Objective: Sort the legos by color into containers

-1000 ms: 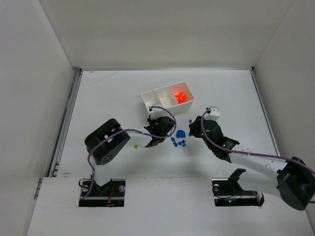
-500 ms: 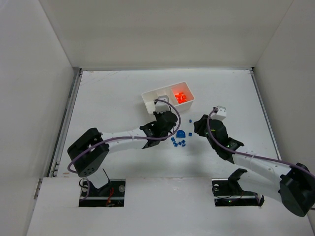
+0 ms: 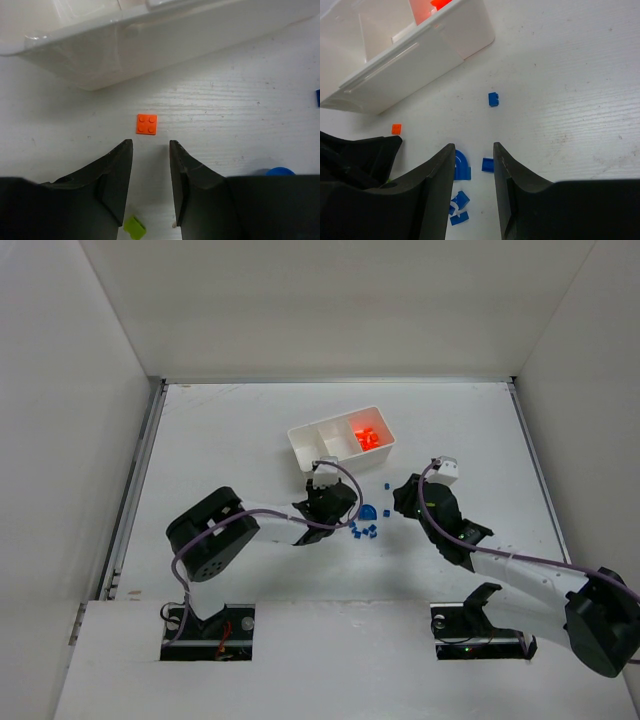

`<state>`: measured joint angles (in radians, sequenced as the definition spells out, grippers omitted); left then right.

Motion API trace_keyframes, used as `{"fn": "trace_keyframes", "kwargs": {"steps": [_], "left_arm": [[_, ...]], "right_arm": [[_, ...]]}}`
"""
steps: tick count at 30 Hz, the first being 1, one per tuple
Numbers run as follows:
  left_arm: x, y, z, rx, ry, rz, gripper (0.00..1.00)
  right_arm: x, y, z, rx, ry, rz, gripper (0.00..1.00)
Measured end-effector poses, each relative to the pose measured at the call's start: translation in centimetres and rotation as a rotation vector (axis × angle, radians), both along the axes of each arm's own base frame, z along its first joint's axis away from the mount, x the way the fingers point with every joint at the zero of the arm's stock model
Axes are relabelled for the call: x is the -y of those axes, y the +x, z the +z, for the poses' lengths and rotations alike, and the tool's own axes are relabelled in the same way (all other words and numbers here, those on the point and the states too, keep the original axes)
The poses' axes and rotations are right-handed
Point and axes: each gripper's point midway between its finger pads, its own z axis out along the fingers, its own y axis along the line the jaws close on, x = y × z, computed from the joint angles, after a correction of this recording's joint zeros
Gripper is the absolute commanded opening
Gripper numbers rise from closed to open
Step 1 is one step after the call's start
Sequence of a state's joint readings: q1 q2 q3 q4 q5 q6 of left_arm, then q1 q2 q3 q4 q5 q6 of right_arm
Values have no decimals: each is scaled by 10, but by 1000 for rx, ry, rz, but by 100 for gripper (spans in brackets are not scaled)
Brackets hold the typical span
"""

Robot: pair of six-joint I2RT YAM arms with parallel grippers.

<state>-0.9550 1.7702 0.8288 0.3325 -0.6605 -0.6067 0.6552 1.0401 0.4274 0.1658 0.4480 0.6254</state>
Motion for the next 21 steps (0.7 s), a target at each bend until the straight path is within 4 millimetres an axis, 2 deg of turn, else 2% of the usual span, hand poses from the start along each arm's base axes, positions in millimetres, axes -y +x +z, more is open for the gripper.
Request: {"fn": "trace_keyframes", "kwargs": {"steps": [3, 21], "left_arm": [[0, 2, -10, -8, 12, 0, 32], [0, 14, -11, 33, 21, 8, 29]], "right_arm": [[0, 0, 0, -1, -1, 0, 42], [0, 0, -4, -10, -9, 1, 42]]}}
